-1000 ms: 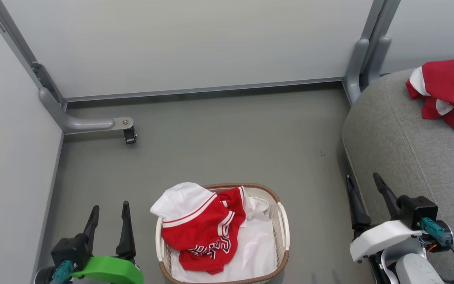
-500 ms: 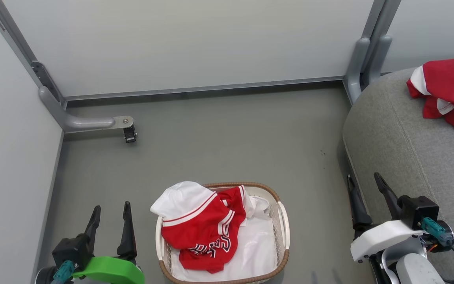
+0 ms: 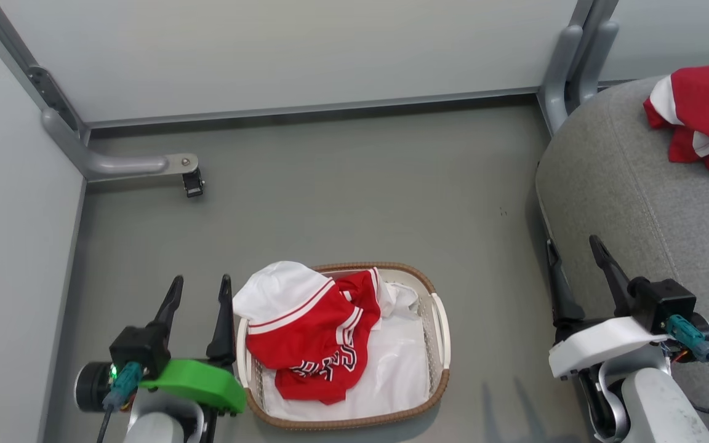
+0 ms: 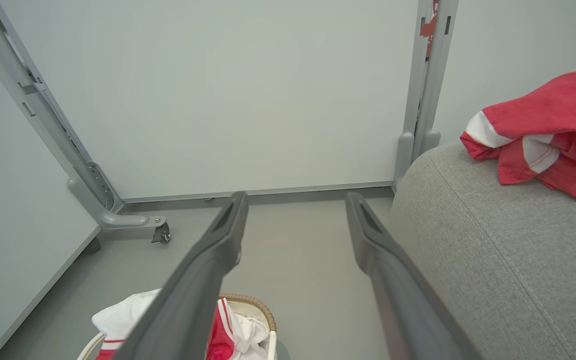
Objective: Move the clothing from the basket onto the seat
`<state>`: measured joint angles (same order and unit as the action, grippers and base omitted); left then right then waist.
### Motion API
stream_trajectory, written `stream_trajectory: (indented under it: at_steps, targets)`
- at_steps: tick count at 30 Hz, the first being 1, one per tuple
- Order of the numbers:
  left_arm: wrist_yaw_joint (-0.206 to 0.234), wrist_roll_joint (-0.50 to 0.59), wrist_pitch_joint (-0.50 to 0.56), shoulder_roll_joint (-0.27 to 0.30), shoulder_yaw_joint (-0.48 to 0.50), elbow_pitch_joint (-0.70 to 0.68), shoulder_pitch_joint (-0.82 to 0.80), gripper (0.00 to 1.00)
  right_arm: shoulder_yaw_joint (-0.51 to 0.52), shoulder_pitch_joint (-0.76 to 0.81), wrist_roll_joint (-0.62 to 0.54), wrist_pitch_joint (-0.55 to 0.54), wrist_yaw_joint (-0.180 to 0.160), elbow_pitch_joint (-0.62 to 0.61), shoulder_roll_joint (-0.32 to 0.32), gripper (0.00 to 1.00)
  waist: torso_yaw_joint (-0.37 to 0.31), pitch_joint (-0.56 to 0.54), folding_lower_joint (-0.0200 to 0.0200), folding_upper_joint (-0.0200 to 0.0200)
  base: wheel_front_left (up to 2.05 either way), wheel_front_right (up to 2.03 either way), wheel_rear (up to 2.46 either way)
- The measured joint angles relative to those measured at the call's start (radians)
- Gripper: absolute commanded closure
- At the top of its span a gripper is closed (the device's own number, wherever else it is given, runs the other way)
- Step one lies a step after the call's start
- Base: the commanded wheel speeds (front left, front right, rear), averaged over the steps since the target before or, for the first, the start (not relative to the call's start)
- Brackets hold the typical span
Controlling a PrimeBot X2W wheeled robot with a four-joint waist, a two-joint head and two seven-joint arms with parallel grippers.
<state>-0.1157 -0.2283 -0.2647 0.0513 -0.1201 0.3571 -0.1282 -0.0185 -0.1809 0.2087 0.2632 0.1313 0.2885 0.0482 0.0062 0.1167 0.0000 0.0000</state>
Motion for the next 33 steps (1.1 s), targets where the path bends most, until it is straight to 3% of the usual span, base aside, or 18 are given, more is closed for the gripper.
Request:
stream_trajectory:
  at_steps: [9, 24, 33]
  targets:
    - [-0.012, 0.057, 0.004, 0.026, -0.141, 0.112, -0.254, 0.0, 0.006, -0.086, -0.018, 0.0, 0.0, -0.058, 0.0, 0.0, -0.023, 0.125, 0.0001, 0.0, 0.0, 0.0, 0.0]
    - [-0.013, 0.035, 0.056, 0.067, -0.436, 0.518, -0.566, 0.0, -0.029, -0.243, 0.041, 0.0, 0.0, -0.119, 0.002, 0.0, -0.127, 0.435, 0.0002, 0.0, 0.0, 0.0, 0.0]
    - [-0.013, -0.008, 0.064, 0.111, -0.48, 0.695, -0.683, 0.0, -0.076, -0.289, 0.099, 0.0, 0.0, -0.139, 0.002, 0.0, -0.229, 0.594, 0.0002, 0.0, 0.0, 0.0, 0.0]
